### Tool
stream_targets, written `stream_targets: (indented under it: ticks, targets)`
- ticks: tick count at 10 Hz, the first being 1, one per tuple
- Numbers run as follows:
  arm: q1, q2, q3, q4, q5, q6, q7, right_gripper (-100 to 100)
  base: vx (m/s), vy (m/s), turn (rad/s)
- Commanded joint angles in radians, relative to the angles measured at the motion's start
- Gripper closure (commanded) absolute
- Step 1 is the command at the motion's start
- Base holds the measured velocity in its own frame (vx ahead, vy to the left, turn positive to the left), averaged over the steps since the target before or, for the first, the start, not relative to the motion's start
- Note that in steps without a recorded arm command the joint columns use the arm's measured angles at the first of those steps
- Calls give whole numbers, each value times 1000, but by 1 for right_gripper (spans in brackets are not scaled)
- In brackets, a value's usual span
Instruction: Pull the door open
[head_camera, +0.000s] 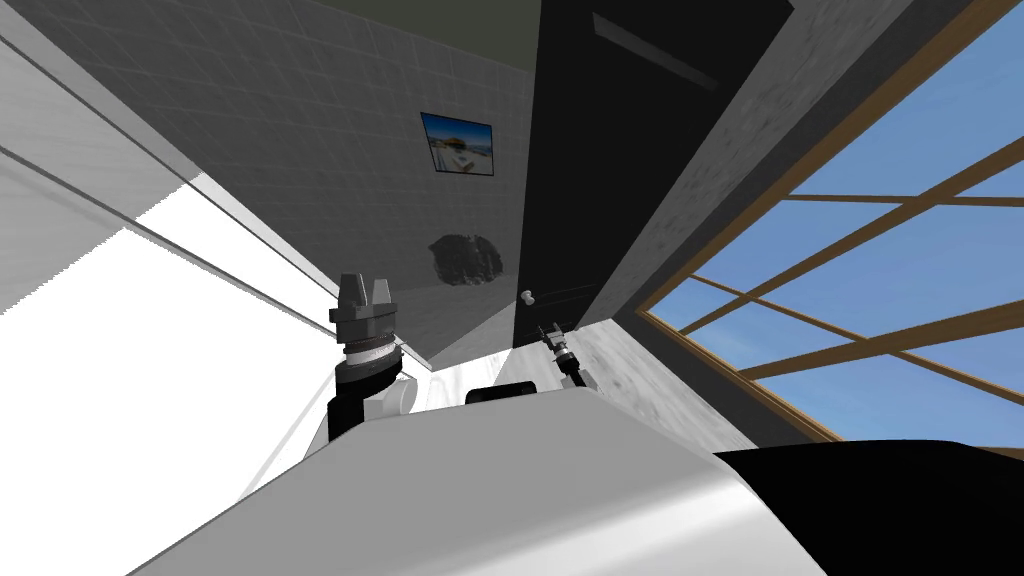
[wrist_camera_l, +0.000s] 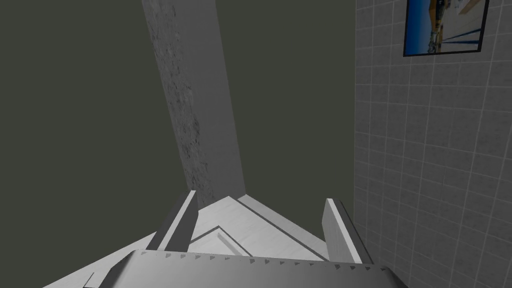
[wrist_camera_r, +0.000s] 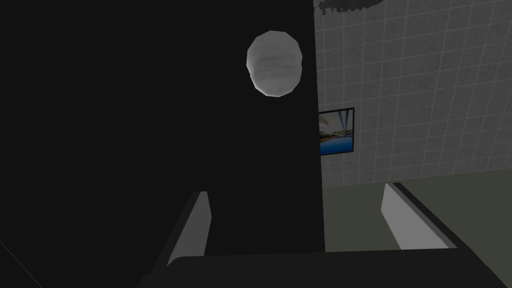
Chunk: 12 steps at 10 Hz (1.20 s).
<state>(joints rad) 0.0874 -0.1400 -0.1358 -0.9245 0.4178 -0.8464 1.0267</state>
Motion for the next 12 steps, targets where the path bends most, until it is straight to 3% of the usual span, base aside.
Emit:
stream_targets:
  ticks: [1, 4, 5, 9, 12]
  targets:
    - [-10, -3, -3, 28, 10, -10, 25, -100, 144, 28, -18]
    - [-29, -5, -8, 87, 32, -29, 78, -100, 146, 19, -24]
    - [-22, -7, -7, 71, 27, -24, 63, -100, 84, 11, -4]
    - [-38, 1, -87, 105, -17, -14, 107, -100, 102, 101, 282]
    - [-49, 6, -141, 128, -47, -6, 134, -100, 180, -46, 259]
